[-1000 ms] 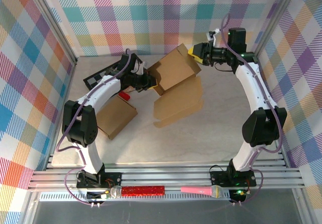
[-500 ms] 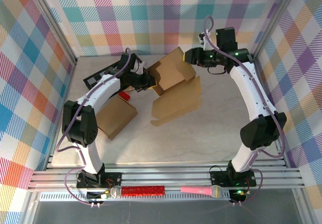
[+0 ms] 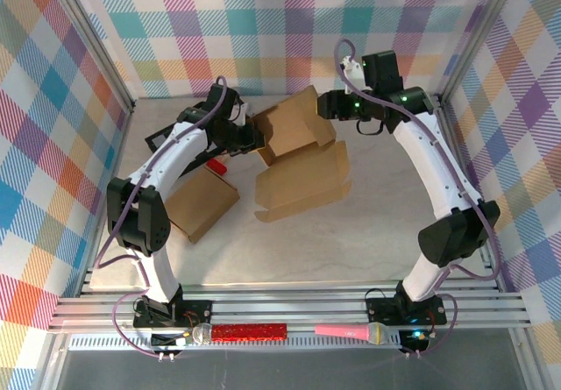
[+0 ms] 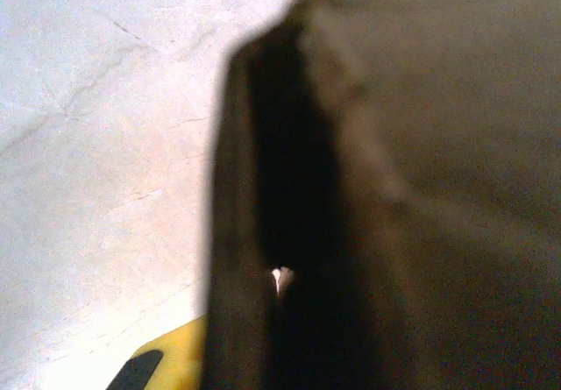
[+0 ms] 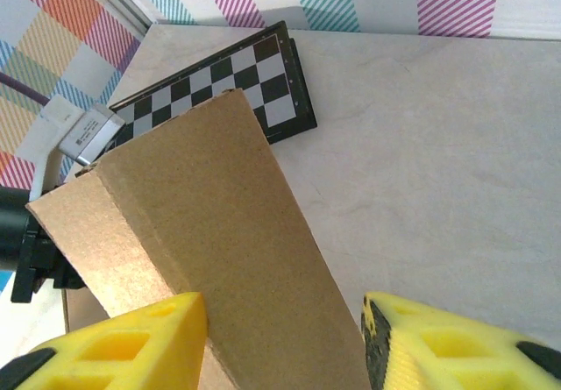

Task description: Fold the paper box

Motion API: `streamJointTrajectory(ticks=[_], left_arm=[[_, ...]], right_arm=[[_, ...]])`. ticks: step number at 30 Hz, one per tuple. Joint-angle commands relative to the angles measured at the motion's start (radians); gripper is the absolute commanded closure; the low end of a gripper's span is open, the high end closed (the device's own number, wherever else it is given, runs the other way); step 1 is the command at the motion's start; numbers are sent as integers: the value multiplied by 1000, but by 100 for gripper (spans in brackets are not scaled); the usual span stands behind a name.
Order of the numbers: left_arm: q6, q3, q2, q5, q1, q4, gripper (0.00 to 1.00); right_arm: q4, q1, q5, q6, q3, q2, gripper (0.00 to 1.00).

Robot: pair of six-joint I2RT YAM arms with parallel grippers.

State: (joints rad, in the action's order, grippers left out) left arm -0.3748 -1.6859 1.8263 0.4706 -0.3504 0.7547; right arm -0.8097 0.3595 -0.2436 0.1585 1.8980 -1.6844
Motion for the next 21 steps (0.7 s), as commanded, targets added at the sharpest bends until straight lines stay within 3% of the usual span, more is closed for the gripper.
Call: streamJointTrajectory(ticks=[1,10,16,21], left_arm=[[32,-50,-9,-12,-14,57,100],[49,-74,5,-13,-15,102,100],[62,-88,4,-6,-18,114,100],[76,-112,6,-22,-29,143,100]], right_arm=[[-14,16,-40,-34,-17,32,50],[37,15,-134,-18,-99,95,50],[4,15,-102,-31,-86,65,52],[-8,16,3,-37,-58,29,53]])
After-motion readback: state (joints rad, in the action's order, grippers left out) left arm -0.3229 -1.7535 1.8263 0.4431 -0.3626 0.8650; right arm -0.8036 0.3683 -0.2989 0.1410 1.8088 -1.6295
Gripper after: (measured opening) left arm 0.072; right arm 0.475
